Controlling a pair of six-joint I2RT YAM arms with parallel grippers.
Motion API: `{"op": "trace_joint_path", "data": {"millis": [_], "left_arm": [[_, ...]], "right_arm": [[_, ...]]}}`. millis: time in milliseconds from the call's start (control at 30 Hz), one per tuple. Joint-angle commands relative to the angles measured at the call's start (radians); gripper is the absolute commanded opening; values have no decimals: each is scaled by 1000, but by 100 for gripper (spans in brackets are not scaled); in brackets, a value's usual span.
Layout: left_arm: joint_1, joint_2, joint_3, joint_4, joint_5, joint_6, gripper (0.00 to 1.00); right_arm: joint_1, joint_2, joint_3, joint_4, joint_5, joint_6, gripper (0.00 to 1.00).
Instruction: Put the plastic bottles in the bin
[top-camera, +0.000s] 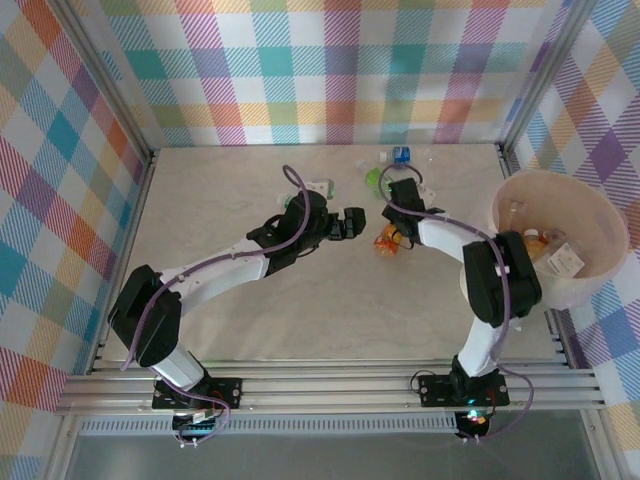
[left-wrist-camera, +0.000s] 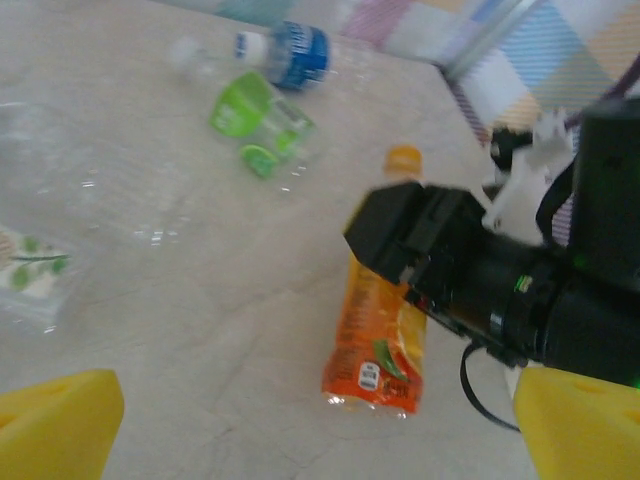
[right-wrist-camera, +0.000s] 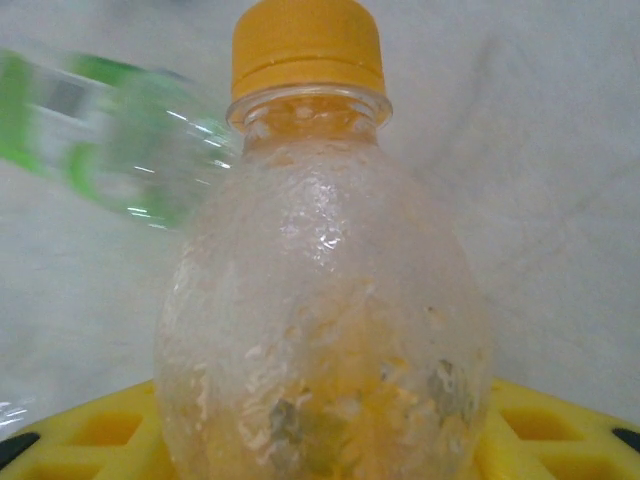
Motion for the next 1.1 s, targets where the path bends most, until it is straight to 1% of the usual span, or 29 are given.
{"op": "trace_joint_path", "data": {"millis": [0,100,233,367,400,467,533,600,700,767,900,967,1067], "left_arm": [[4,-28,35,61,175,101,100],[6,-54,49,59,277,148,100],[5,-92,47,120,435,167,100],[0,-91,69,188,557,139,100],[-6,-83,81,208,585,131,100],[-30,-65,120,222,602,134,100],[-58,-33,185,184,595,158,100],[-84,3,248,155,568,175,100],[-104,48,286,210,533,144,100],[-105,79,304,243,508,108,100],[-104,133,349,233,453,65,100],[-104,153,363,221,414,43,100],[-104,176,380,191,348,15,100]], "right_arm": [[2,-137,-38,173,-77,-167,51],[2,-220,-38,227,-184,-267,53],[3,-325,9,247,-318,-411,54],[3,-434,49,210,-344,-516,54],[2,-460,60,191,-332,-539,54],[1,-510,81,148,-298,-579,54],[-1,-564,90,128,-252,-620,54],[-4,-612,93,125,-173,-662,53],[-31,-669,100,98,-59,-715,52],[-63,-710,94,92,-26,-739,52],[-131,-786,96,51,-5,-765,52],[-153,-806,107,21,49,-798,52],[-199,-833,87,29,136,-873,52]]}}
